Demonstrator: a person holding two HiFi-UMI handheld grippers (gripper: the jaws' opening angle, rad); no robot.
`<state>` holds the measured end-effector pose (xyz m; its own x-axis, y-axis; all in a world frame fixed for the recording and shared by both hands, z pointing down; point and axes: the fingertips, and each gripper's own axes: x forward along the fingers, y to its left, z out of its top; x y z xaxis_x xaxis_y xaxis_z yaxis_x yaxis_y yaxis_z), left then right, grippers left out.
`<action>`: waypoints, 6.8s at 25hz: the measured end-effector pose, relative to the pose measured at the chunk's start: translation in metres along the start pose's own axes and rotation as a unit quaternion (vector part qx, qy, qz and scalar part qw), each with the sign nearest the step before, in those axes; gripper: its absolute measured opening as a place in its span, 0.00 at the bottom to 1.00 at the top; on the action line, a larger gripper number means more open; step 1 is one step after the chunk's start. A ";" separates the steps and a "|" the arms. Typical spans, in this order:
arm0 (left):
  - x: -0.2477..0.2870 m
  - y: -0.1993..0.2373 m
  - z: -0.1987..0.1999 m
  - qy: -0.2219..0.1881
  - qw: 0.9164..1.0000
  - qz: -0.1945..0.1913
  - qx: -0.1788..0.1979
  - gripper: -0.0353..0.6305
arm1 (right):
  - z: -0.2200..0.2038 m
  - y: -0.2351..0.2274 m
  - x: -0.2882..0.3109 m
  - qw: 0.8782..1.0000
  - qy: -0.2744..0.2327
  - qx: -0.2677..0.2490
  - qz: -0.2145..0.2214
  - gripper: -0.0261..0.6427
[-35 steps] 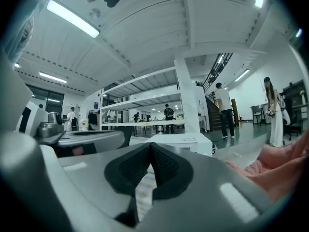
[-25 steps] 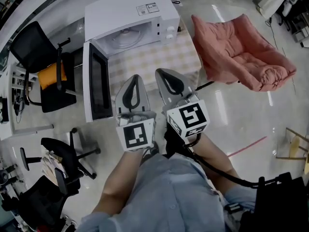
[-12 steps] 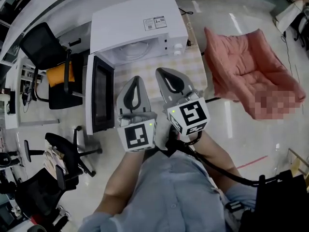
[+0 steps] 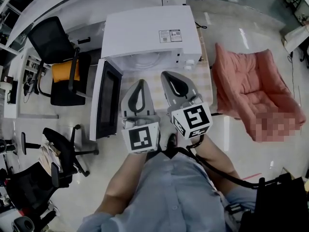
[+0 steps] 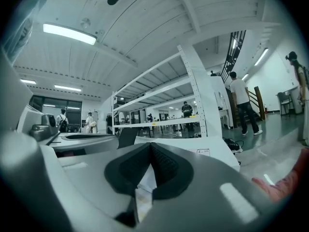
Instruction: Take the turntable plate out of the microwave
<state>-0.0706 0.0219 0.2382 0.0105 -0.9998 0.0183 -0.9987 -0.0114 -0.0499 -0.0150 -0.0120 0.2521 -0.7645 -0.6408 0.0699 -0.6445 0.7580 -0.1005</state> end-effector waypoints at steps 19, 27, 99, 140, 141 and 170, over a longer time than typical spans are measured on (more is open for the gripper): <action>0.079 0.052 -0.076 0.026 0.999 -0.019 -0.032 0.06 | -0.066 -0.033 0.089 0.998 0.057 0.001 -0.021 0.04; 0.099 0.050 -0.128 0.035 0.999 -0.038 -0.011 0.06 | -0.128 -0.047 0.105 0.997 0.070 0.026 -0.031 0.04; 0.151 0.084 -0.232 0.097 0.994 -0.030 -0.047 0.06 | -0.303 -0.052 0.145 0.858 0.081 0.506 -0.031 0.14; 0.149 0.095 -0.229 0.094 0.994 -0.026 -0.055 0.06 | -0.301 -0.059 0.163 0.833 0.030 0.553 -0.017 0.25; 0.150 0.096 -0.229 0.093 0.994 -0.025 -0.056 0.06 | -0.301 -0.061 0.165 0.831 0.028 0.555 -0.017 0.25; 0.151 0.102 -0.234 0.099 0.994 -0.020 -0.052 0.06 | -0.294 -0.070 0.172 0.796 -0.041 0.603 0.031 0.10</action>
<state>-0.1825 -0.1260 0.4694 0.0499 -0.9755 0.2141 -0.9976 -0.0385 0.0570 -0.1044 -0.1391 0.5630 -0.7596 -0.6496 -0.0316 -0.0880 0.1508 -0.9846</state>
